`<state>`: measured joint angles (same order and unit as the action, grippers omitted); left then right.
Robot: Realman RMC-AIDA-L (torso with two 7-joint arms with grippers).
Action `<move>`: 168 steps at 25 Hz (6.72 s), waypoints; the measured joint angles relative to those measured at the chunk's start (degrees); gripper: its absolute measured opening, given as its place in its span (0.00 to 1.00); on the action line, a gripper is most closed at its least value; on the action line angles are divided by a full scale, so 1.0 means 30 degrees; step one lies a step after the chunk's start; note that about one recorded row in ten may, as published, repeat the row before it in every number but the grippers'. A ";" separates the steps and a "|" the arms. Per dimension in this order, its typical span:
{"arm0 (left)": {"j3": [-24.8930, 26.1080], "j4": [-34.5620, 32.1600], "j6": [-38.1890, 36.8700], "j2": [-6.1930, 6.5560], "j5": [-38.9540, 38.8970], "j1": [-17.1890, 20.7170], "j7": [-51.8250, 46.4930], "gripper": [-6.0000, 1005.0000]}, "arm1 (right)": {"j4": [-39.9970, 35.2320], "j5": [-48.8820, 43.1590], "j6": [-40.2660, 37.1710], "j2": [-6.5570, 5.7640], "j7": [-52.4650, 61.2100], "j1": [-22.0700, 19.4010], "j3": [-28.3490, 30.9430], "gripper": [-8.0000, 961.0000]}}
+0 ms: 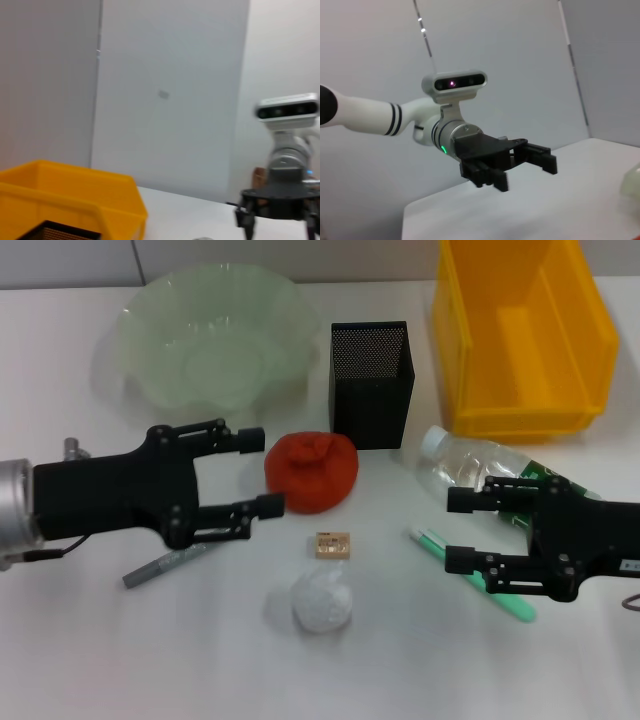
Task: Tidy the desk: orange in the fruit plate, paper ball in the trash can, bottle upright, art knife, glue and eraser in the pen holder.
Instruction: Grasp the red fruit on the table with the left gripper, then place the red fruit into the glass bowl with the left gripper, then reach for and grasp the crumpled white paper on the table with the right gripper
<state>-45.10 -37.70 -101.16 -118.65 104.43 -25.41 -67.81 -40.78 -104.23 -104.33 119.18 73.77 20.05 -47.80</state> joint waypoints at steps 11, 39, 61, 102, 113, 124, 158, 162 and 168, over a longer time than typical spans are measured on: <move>-0.0339 0.3520 0.4372 -0.0134 -0.1394 -0.1870 0.0605 0.75 | 0.0719 0.0027 0.0059 -0.0004 -0.0488 -0.0654 0.0451 0.71; -0.0564 0.9106 1.0409 -0.0175 -0.2470 -0.3321 0.5897 0.75 | 0.1710 0.0026 0.0314 -0.0002 -0.0862 -0.0390 0.0526 0.71; -0.0455 0.9361 1.0823 -0.0154 -0.2597 -0.3128 0.4823 0.29 | 0.2201 0.0026 0.0544 0.0012 -0.0860 -0.0271 0.0526 0.70; -0.1145 0.3158 1.6094 -0.0001 -0.6476 -0.3675 0.0193 0.31 | 0.3225 0.0085 0.0779 0.0054 -0.0860 0.0127 0.0556 0.70; -0.1480 -0.0175 -0.0453 0.0179 -0.6298 -0.0266 -0.1933 0.64 | 0.3310 0.0293 0.0996 0.0056 -0.0859 0.0086 0.0671 0.70; -0.3843 0.0716 -0.2313 0.0098 -0.3567 0.1100 -0.0651 0.64 | -0.3665 0.0080 0.0878 -0.0047 0.7040 0.0517 0.1512 0.70; -0.4186 0.0937 -0.0982 0.0086 -0.3140 0.1230 -0.0422 0.63 | -1.0735 -1.3444 0.0014 -0.0015 2.4330 0.9646 -0.6353 0.69; -0.4185 0.0937 -0.0930 0.0086 -0.3140 0.1187 -0.0422 0.63 | -0.9456 -1.3410 0.0852 0.0024 2.4299 1.0024 -0.7717 0.69; -0.4176 0.0937 -0.0797 0.0086 -0.3141 0.1203 -0.0422 0.63 | -0.7779 -1.1984 0.1908 0.0098 2.4108 1.0441 -0.9797 0.69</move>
<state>-57.63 -34.89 -103.55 -118.39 95.01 -21.80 -69.08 -64.12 -140.18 -98.60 119.48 146.10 51.37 -77.20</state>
